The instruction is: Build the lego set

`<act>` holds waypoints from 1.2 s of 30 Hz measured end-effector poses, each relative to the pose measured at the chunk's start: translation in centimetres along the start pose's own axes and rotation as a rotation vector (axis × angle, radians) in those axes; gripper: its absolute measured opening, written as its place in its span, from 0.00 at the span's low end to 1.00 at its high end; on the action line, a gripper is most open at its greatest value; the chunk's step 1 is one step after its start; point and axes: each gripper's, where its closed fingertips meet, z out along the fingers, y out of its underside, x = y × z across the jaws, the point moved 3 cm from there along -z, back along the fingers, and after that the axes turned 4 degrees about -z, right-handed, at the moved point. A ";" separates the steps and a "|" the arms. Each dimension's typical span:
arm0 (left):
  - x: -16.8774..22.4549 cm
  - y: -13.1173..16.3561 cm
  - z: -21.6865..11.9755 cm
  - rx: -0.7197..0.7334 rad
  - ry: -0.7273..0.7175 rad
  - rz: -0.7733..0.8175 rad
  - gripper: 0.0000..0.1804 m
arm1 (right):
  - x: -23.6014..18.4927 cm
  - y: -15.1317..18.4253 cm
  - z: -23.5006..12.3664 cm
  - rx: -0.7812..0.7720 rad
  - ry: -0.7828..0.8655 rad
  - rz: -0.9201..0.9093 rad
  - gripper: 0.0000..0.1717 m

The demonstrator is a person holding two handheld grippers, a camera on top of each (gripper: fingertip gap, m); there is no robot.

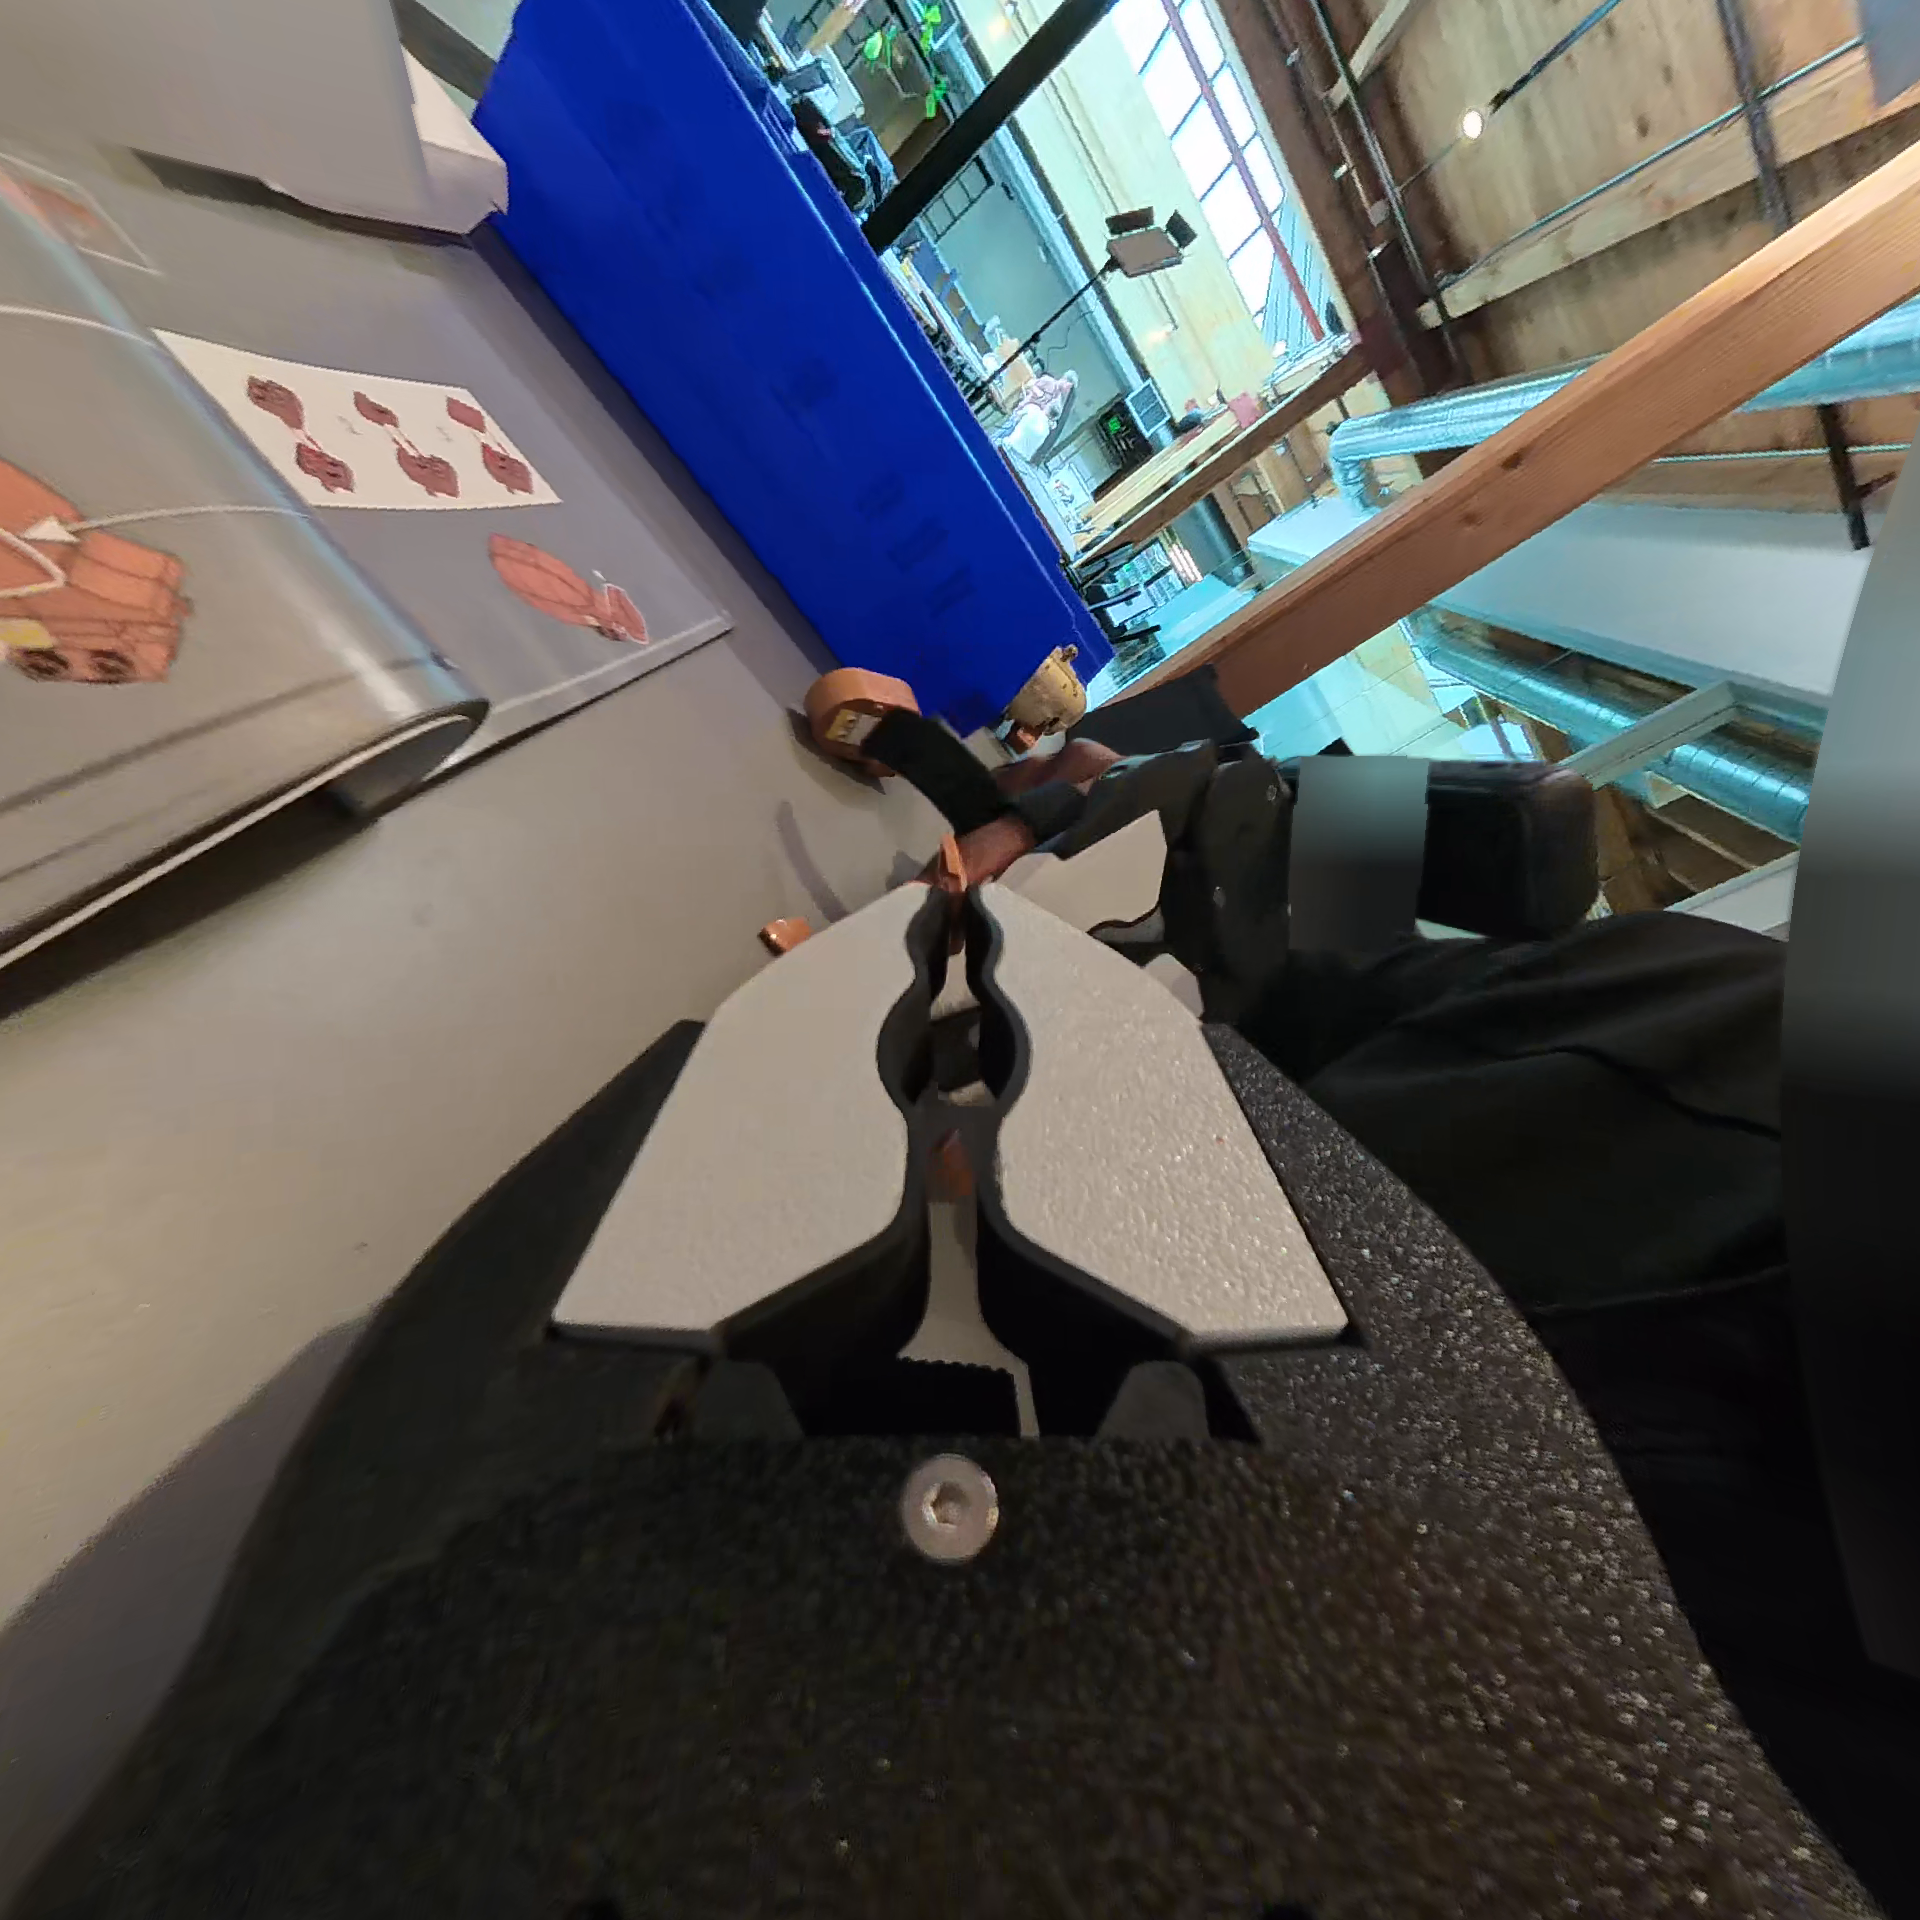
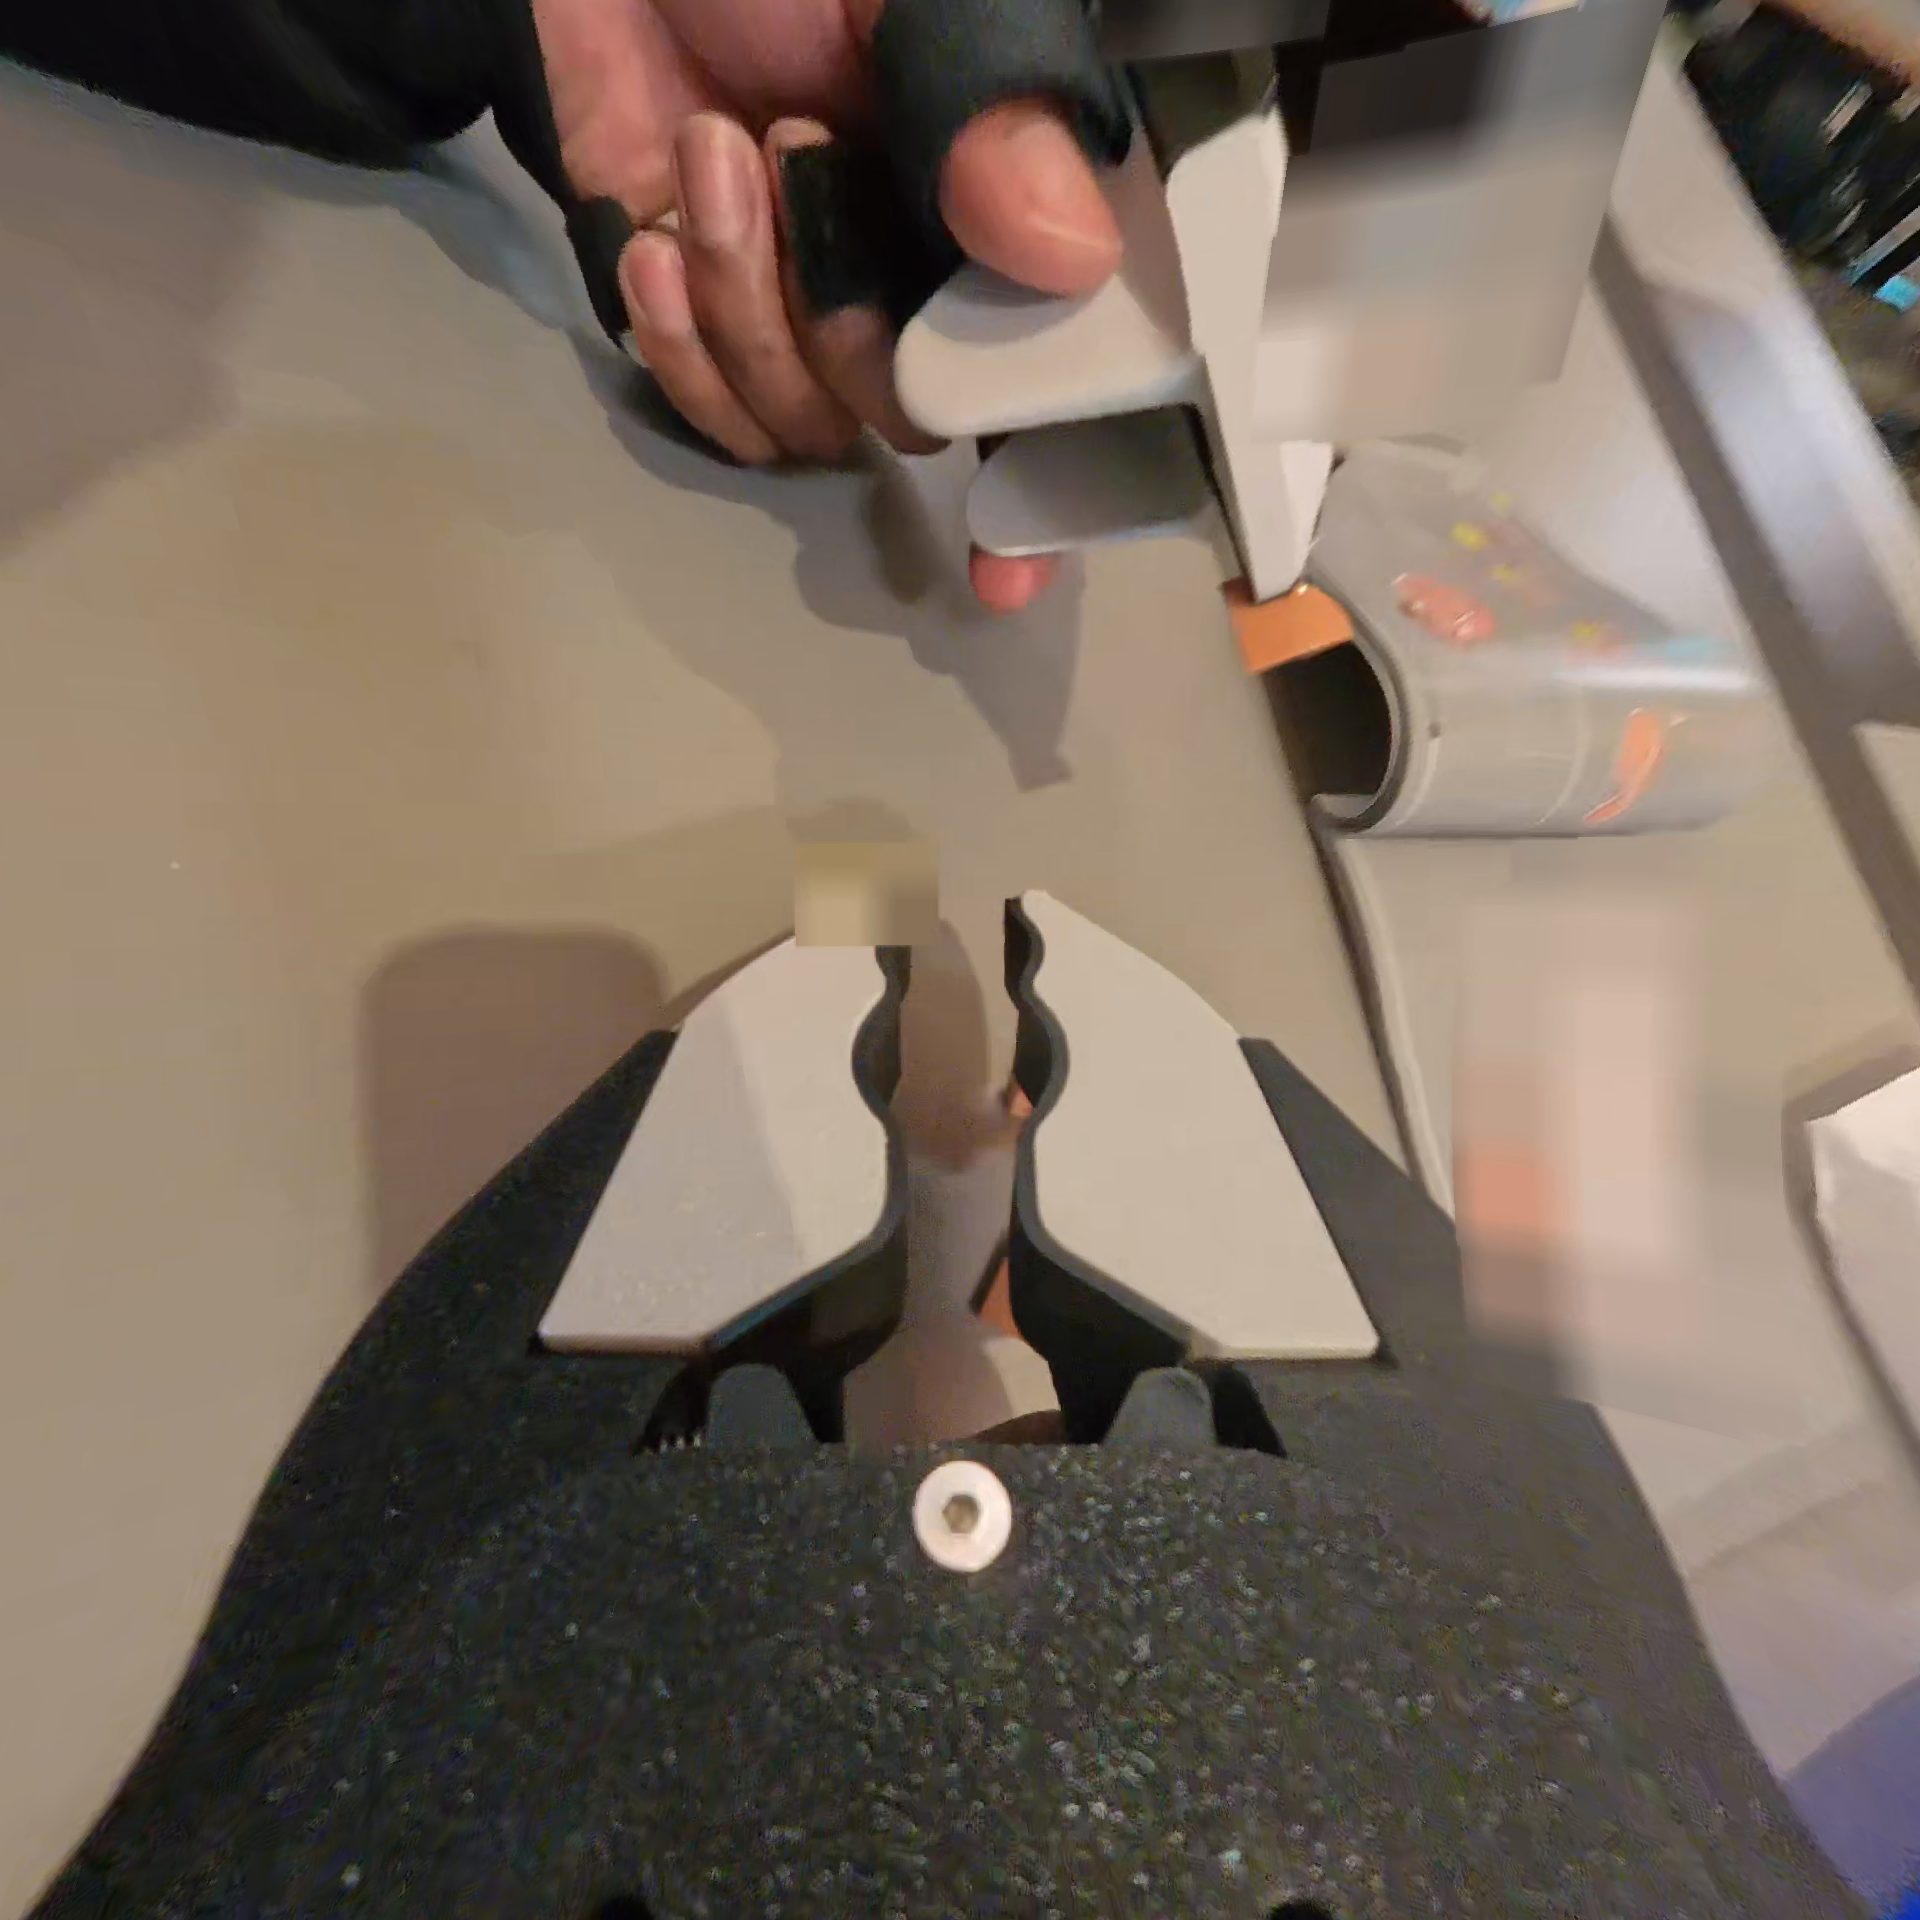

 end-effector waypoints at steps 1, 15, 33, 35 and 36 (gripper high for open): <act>0.0 0.1 0.0 -0.003 -0.003 0.002 0.02 | -0.1 0.1 0.2 -0.024 -0.011 0.014 0.10; -0.1 1.1 0.4 -0.082 -0.044 0.045 0.01 | -1.3 0.8 2.2 -0.184 -0.103 0.151 0.09; -0.1 2.4 0.9 -0.174 -0.019 0.037 0.02 | 1.9 -1.7 -0.3 0.025 0.258 -0.151 0.08; 0.0 2.4 0.9 -0.173 -0.011 0.034 0.02 | 1.8 -1.8 -0.5 0.031 0.284 -0.190 0.08; 0.0 2.4 0.9 -0.171 -0.009 0.032 0.02 | 1.8 -1.9 -0.5 0.035 0.293 -0.206 0.07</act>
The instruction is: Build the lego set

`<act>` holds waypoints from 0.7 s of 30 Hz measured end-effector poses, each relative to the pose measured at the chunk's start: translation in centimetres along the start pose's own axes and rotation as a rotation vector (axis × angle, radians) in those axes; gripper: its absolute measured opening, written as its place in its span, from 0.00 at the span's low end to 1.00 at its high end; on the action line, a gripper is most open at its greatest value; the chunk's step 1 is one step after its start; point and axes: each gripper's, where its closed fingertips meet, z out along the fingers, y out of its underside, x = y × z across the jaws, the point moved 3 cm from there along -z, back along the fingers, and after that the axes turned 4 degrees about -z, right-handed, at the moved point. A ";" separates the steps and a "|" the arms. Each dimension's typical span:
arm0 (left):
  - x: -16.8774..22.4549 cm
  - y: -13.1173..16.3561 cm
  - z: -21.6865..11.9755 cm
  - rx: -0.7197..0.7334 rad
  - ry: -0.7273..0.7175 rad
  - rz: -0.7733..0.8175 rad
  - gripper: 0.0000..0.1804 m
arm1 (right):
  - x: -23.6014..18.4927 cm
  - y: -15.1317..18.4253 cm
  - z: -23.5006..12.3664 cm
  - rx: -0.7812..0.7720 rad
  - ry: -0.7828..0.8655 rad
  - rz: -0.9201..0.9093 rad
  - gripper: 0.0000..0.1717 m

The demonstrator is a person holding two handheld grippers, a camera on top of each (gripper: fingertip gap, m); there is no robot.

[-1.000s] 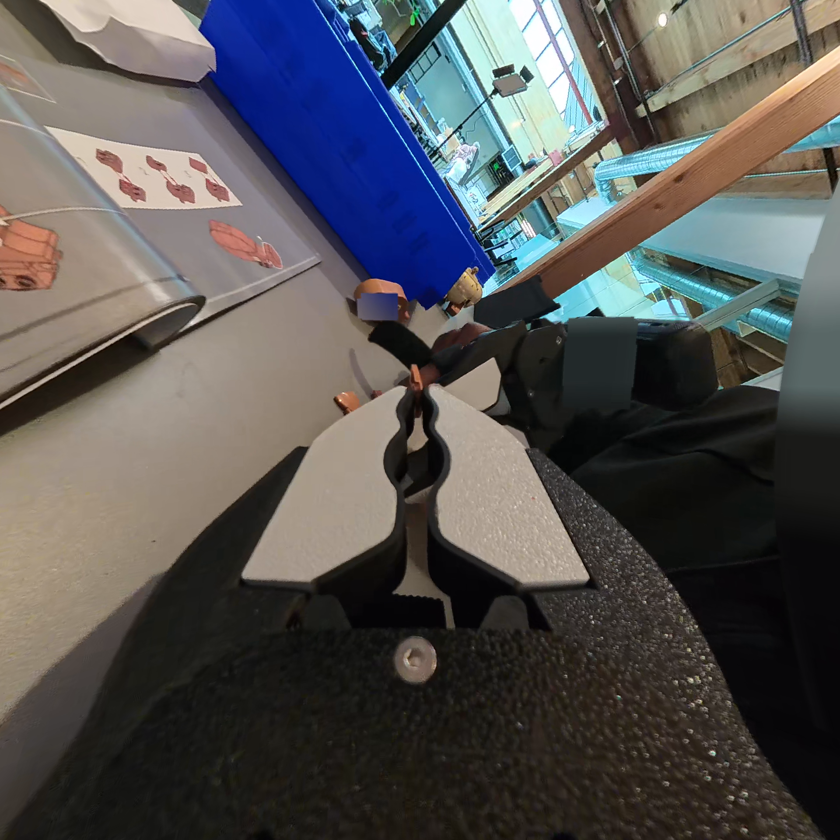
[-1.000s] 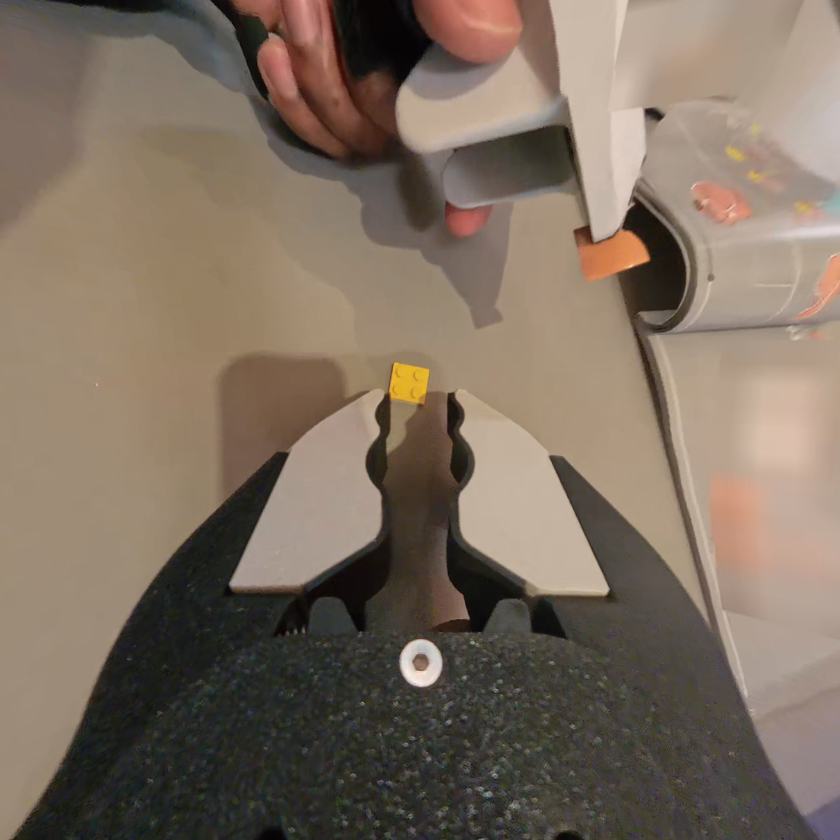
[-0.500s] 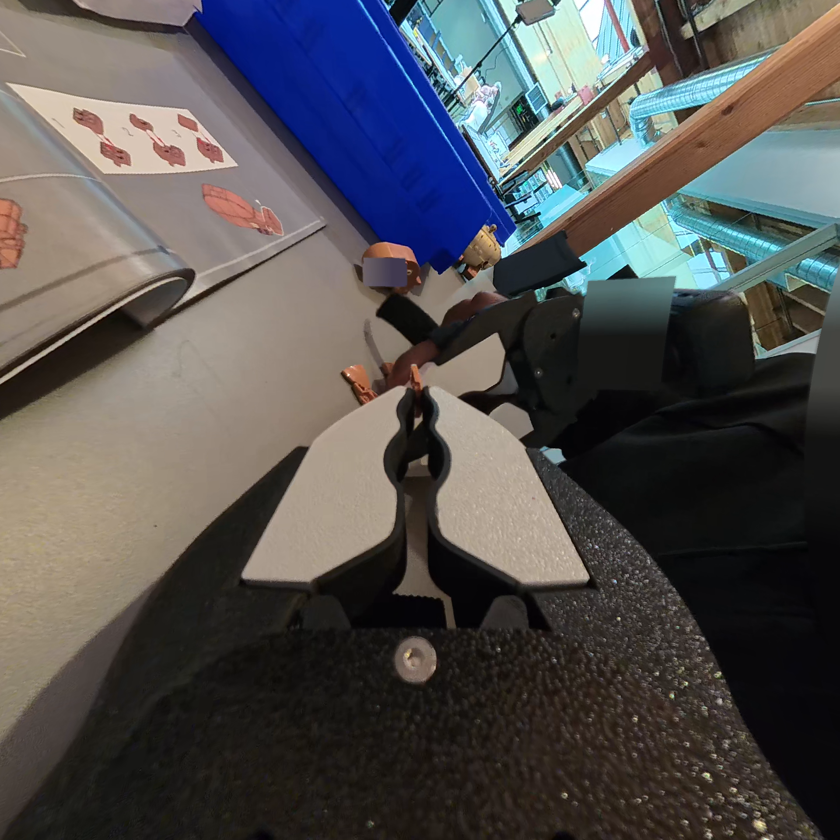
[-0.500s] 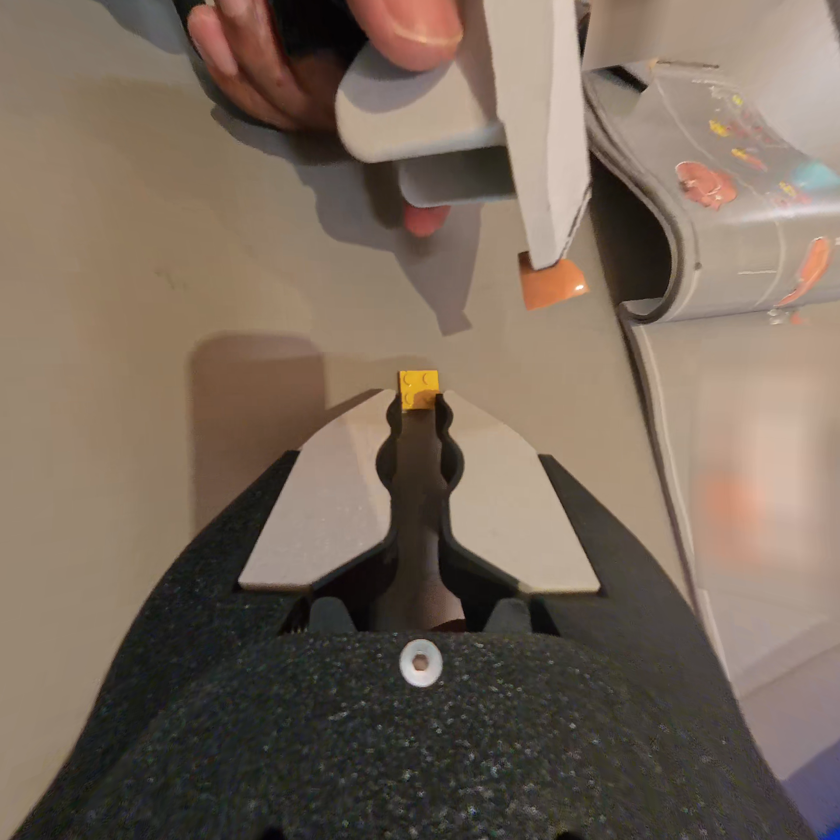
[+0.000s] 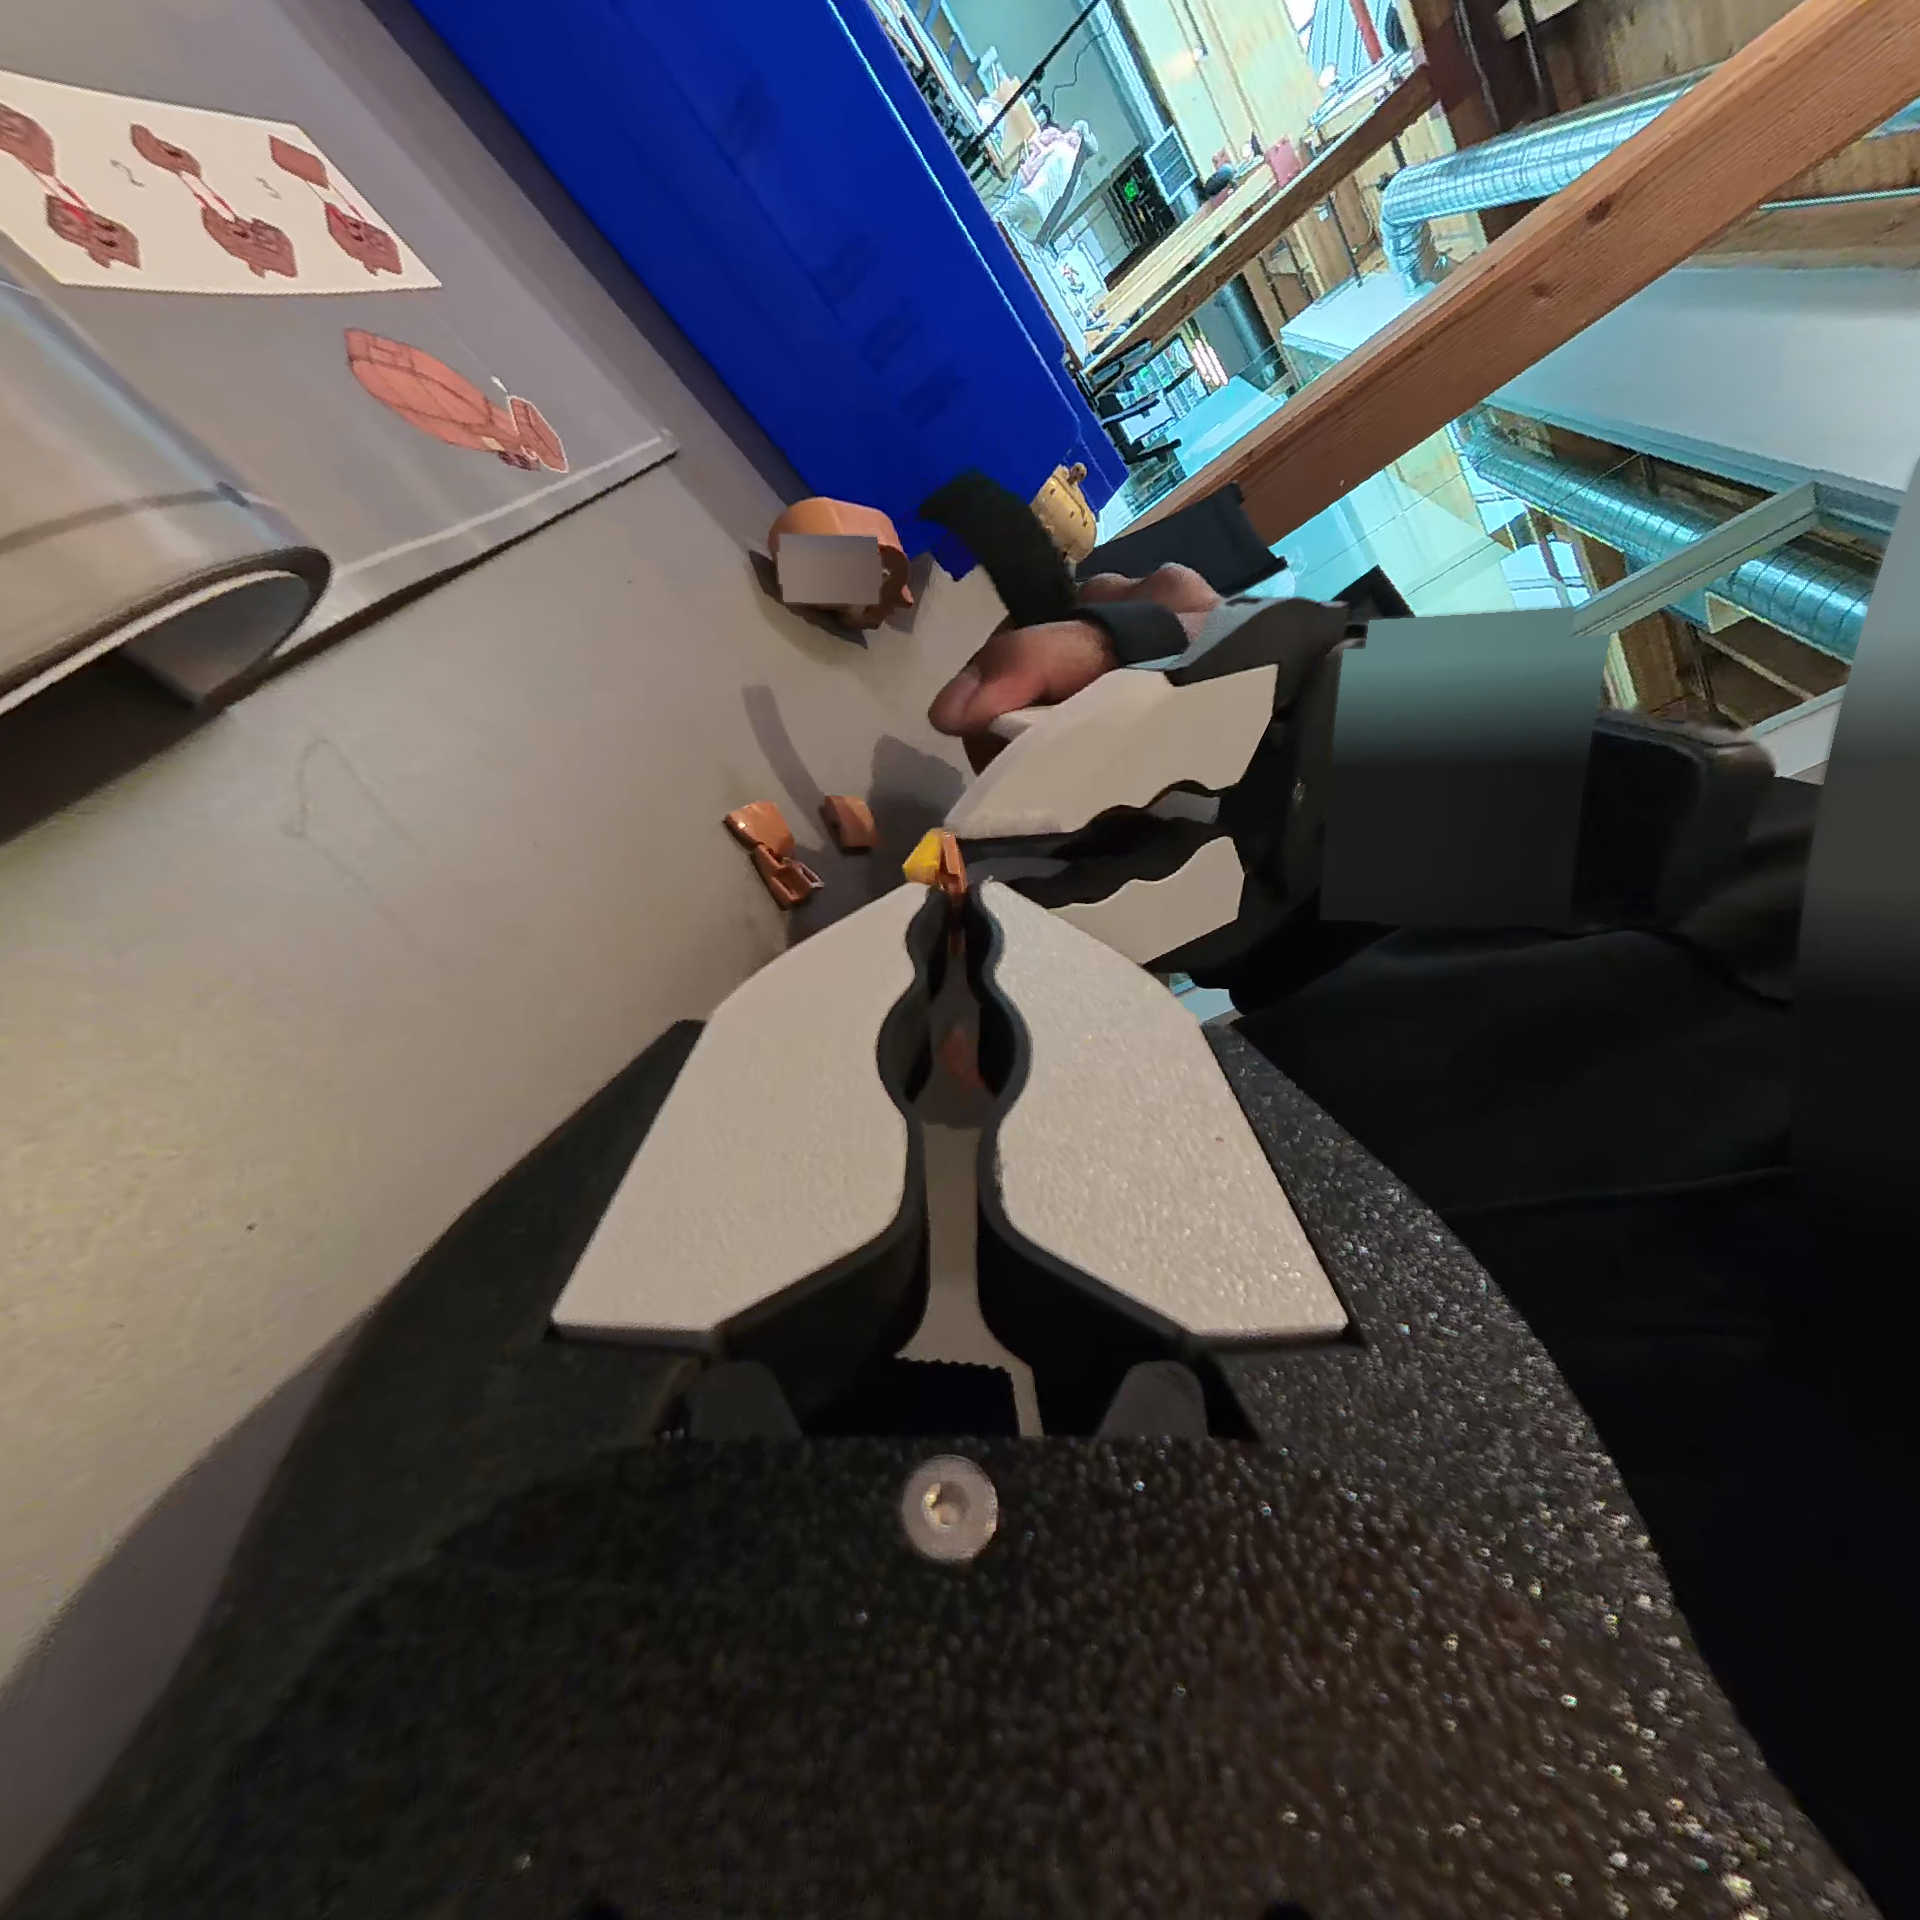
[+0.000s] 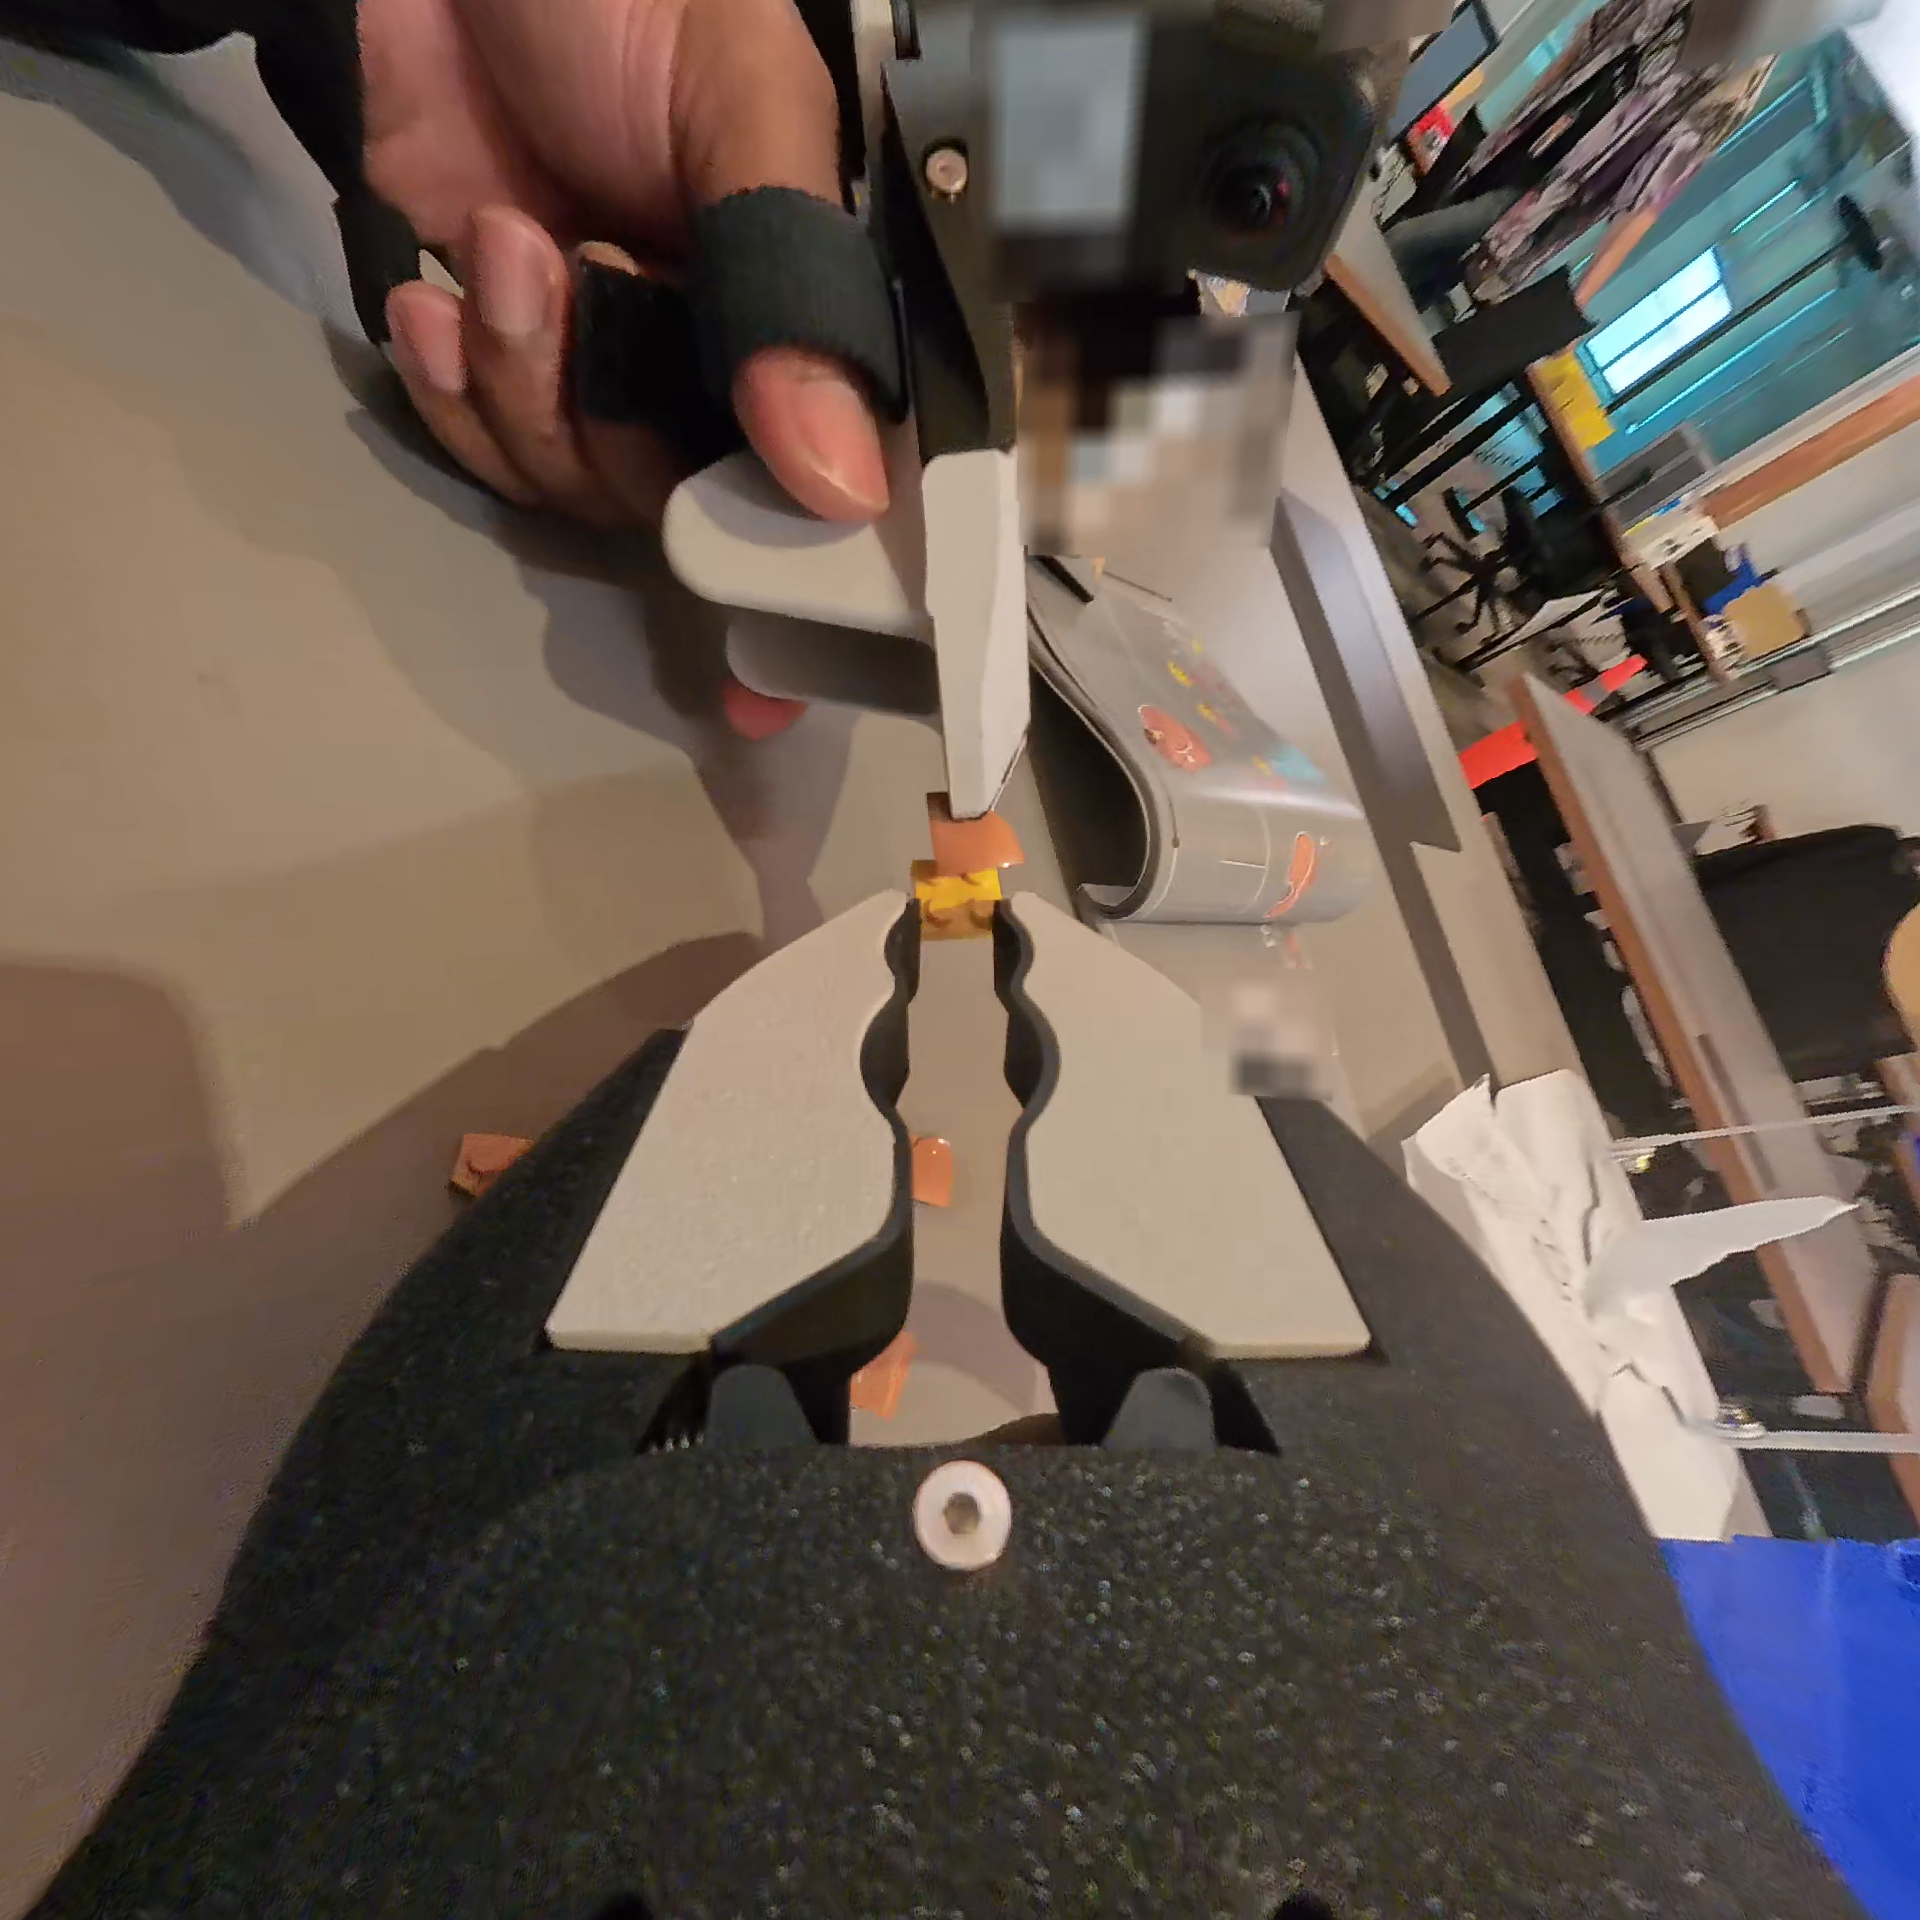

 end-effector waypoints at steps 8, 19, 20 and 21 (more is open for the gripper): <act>-0.2 -0.3 -0.1 0.022 0.002 -0.019 0.02 | -0.2 0.2 -0.1 -0.006 0.018 -0.048 0.00; -1.3 -3.3 -3.7 0.203 -0.105 0.025 0.02 | -0.1 0.8 1.2 -0.032 -0.122 0.146 0.01; -1.5 -3.4 -3.9 0.208 -0.125 0.038 0.02 | 0.1 0.7 1.6 -0.038 -0.145 0.175 0.03; -1.6 -3.6 -4.0 0.216 -0.137 0.052 0.02 | 0.2 0.5 2.1 -0.046 -0.168 0.196 0.05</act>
